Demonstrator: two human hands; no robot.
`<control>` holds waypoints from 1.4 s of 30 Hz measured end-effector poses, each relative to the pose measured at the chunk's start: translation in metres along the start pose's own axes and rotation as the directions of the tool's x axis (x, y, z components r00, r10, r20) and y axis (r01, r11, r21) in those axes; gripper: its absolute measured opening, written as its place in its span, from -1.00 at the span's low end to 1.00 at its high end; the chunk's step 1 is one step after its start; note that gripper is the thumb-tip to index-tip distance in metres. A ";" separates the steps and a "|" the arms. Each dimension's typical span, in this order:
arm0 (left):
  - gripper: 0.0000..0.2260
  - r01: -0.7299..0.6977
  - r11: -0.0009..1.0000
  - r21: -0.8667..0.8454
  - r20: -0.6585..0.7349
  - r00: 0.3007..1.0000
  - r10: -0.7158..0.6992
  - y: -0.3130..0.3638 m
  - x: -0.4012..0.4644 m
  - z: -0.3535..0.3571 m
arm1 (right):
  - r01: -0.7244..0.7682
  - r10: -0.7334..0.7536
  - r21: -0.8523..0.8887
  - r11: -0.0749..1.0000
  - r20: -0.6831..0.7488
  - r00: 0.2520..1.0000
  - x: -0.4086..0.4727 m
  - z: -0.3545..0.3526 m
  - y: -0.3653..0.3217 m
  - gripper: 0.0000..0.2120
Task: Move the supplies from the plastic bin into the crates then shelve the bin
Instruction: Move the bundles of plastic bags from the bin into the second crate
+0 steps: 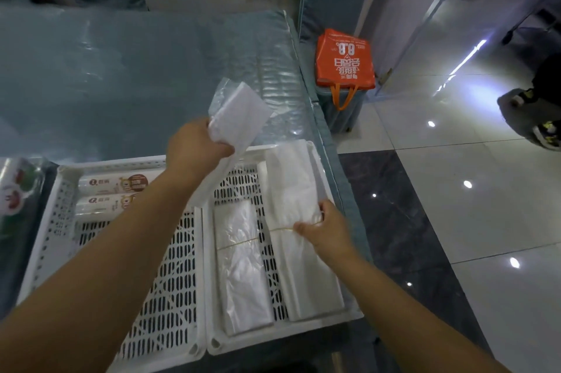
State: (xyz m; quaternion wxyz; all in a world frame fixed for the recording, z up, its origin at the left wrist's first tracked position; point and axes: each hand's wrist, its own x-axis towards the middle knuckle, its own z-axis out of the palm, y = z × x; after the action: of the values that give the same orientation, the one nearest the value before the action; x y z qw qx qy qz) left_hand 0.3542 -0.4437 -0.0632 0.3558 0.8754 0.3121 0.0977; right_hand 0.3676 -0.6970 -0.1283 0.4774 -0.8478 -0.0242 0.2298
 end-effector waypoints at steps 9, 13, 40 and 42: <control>-0.59 0.105 0.981 -0.165 0.083 0.992 -0.093 -0.019 -0.023 -0.002 | 0.070 -0.116 -0.434 0.898 -0.080 0.990 -0.002 -0.006 -0.019 -0.68; -0.58 0.121 0.970 -0.211 0.121 0.988 -0.097 -0.018 -0.030 -0.001 | 0.120 -0.161 -0.583 0.804 -0.019 0.987 -0.013 0.004 -0.018 -0.65; -0.69 0.366 0.685 -0.631 0.380 0.915 -0.139 0.004 -0.078 0.038 | -0.051 -0.040 0.417 0.908 0.208 0.977 0.001 0.041 -0.058 -0.75; -0.51 0.488 0.611 -0.623 0.491 0.852 -0.180 0.004 -0.083 0.045 | -0.074 -0.017 0.413 0.908 0.213 0.977 -0.001 0.045 -0.055 -0.82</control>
State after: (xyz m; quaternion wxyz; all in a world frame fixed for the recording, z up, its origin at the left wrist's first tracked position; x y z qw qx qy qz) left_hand 0.3089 -0.5229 -0.0889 0.7391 0.5852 0.3325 -0.0277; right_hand 0.3576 -0.6315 -0.1028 0.6391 -0.6967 -0.0126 0.3255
